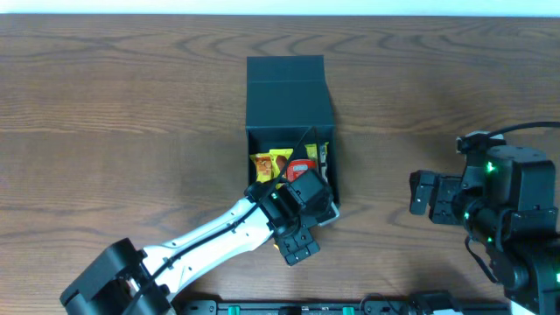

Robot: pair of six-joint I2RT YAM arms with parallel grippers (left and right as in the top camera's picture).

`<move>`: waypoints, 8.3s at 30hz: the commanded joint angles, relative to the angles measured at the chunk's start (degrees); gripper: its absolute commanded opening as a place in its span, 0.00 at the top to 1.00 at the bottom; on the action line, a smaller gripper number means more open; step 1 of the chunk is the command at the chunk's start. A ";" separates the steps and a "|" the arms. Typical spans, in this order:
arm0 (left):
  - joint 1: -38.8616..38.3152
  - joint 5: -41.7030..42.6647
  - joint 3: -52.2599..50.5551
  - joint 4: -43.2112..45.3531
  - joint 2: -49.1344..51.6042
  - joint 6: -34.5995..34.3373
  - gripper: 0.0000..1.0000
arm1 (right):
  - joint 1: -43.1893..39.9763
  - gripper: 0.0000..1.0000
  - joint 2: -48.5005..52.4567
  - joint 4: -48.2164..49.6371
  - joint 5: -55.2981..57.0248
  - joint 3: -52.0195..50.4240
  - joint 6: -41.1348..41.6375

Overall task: Pack container
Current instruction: 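Grasp the yellow candy packet with the left gripper, then lift the packet and drop it into the box with the left gripper, then raise both grippers to the box lid's back edge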

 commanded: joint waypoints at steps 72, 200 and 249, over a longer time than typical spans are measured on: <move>-2.16 -5.51 -3.43 7.48 9.86 0.39 0.48 | 0.22 0.01 -0.15 -0.09 3.45 0.42 -0.50; 54.40 26.14 32.26 -1.42 25.03 -57.81 0.92 | -2.16 0.99 55.93 22.84 -11.65 16.31 25.97; 44.54 33.92 32.26 25.40 36.46 -72.19 0.94 | 2.21 0.99 73.31 48.22 -35.28 16.33 28.46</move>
